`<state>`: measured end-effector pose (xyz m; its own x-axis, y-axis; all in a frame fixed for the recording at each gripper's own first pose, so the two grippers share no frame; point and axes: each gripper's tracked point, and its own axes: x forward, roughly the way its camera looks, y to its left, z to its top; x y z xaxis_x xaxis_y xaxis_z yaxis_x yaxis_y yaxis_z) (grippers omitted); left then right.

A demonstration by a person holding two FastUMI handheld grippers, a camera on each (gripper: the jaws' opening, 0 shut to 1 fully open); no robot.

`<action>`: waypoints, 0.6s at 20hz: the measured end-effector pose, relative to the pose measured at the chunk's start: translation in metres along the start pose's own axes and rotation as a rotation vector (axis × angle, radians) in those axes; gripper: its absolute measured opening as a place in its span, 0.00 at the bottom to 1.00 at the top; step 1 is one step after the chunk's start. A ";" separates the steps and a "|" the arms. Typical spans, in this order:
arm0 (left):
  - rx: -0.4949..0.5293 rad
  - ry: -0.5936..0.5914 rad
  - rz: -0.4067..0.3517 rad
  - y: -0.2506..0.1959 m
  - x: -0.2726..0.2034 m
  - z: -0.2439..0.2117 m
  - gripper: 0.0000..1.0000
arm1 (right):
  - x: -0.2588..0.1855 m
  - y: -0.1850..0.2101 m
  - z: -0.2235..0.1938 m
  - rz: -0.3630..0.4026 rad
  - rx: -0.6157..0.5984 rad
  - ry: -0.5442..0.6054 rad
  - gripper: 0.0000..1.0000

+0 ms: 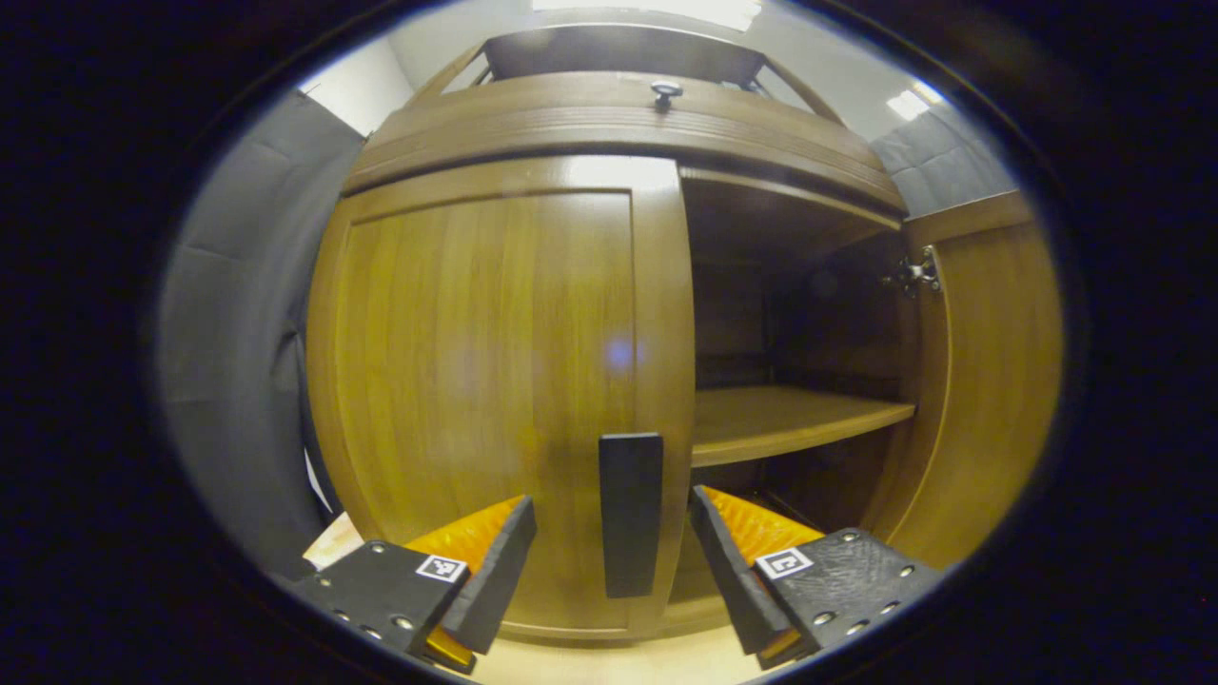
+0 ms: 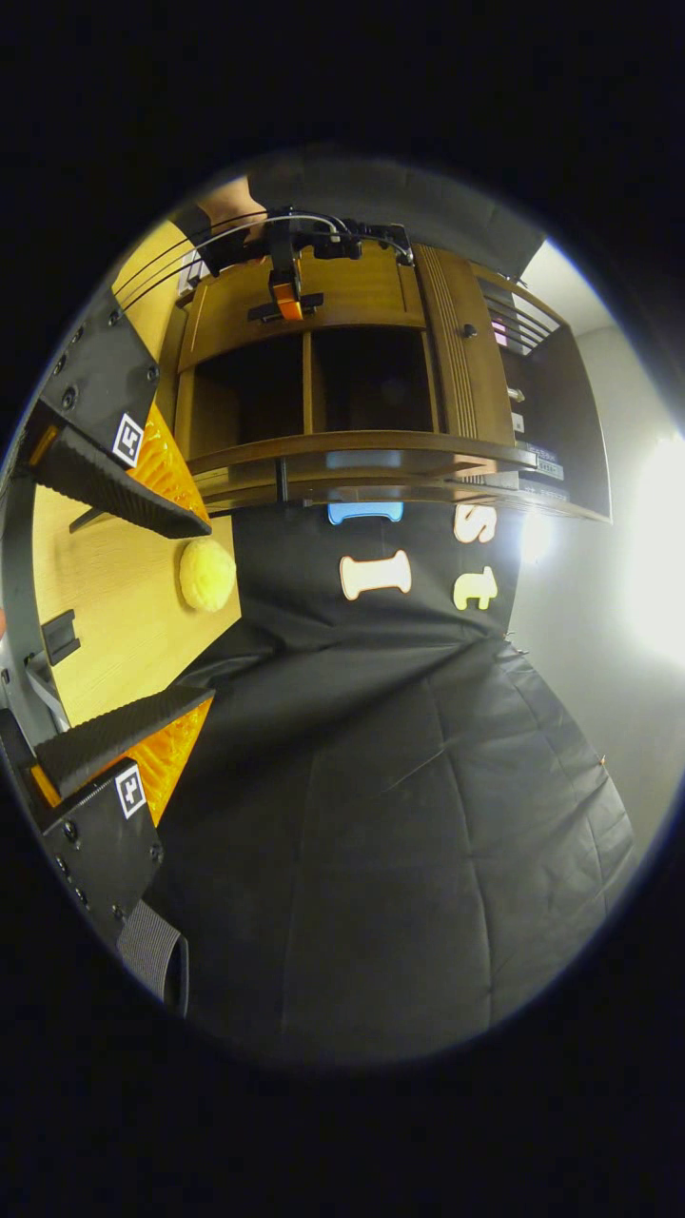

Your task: Open the right door of the double-door shoe cabinet with the right hand, and open the left door with the left hand.

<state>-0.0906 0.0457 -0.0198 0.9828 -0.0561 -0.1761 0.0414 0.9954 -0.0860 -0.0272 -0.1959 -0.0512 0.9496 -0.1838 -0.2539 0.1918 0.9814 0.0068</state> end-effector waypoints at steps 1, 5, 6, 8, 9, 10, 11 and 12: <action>-0.001 0.002 0.007 0.001 0.002 -0.001 0.87 | 0.001 0.000 -0.001 0.004 -0.001 0.002 0.97; 0.016 -0.013 -0.022 -0.003 0.004 0.001 0.57 | 0.009 0.000 -0.007 0.036 0.001 0.015 0.92; 0.041 -0.008 -0.015 -0.003 0.010 0.001 0.54 | 0.011 0.000 -0.009 0.045 0.000 0.016 0.97; 0.075 -0.002 0.025 -0.003 0.010 0.001 0.46 | 0.017 0.000 -0.010 0.064 0.003 0.015 0.97; 0.058 0.006 0.040 -0.004 0.004 0.001 0.42 | 0.021 0.001 -0.011 0.077 0.009 0.017 0.97; 0.042 0.008 0.053 -0.004 0.003 0.002 0.39 | 0.025 0.003 -0.013 0.092 0.015 0.018 0.97; 0.032 0.017 0.058 -0.002 0.001 0.000 0.35 | 0.029 0.005 -0.013 0.107 0.015 0.017 0.92; 0.029 0.015 0.061 -0.002 -0.002 0.002 0.31 | 0.032 0.007 -0.014 0.120 0.012 0.014 0.92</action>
<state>-0.0925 0.0439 -0.0170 0.9809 0.0034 -0.1945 -0.0127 0.9988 -0.0468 0.0015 -0.1941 -0.0725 0.9623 -0.0646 -0.2642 0.0803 0.9956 0.0491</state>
